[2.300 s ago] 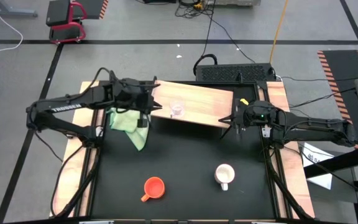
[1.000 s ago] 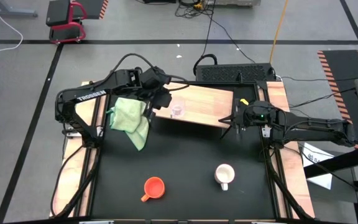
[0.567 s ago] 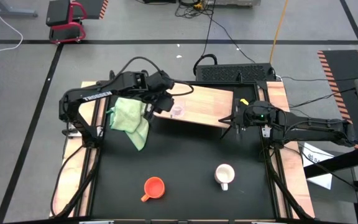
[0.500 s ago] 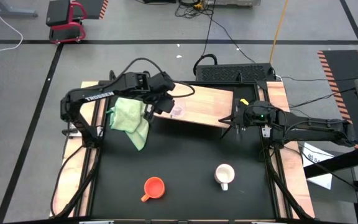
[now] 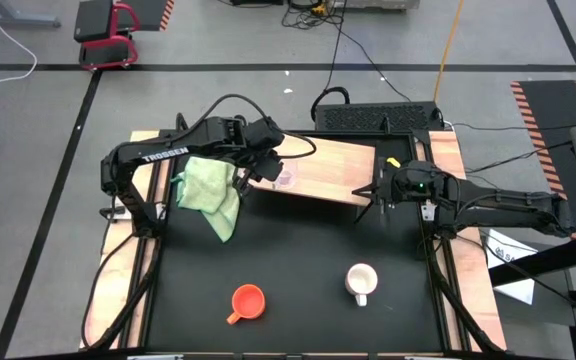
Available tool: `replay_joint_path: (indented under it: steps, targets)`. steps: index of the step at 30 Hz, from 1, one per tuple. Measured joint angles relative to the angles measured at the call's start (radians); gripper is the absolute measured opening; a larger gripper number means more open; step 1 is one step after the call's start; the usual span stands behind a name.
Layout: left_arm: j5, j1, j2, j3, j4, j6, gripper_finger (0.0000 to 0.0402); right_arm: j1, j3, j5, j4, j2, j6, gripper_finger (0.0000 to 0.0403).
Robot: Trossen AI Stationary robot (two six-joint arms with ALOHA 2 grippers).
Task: Stack small to large cups/mugs on shelf
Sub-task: Put the transparent mug on the shelf
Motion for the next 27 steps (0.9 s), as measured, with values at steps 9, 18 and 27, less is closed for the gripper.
replay_joint_path:
  steps: [9,18,27]
  targets:
    - [0.042,0.000,0.000,0.000,0.018,0.009,0.0117,-0.018,0.000,0.000,0.000,0.011,0.000,0.0000]
    - [0.052,0.012,0.033,0.000,0.024,0.002,0.0063,-0.018,0.000,-0.001,0.000,0.011,-0.002,0.0000]
    - [0.052,0.037,0.045,0.000,0.027,-0.016,0.0006,-0.018,0.000,-0.002,-0.002,0.011,-0.002,0.0000]
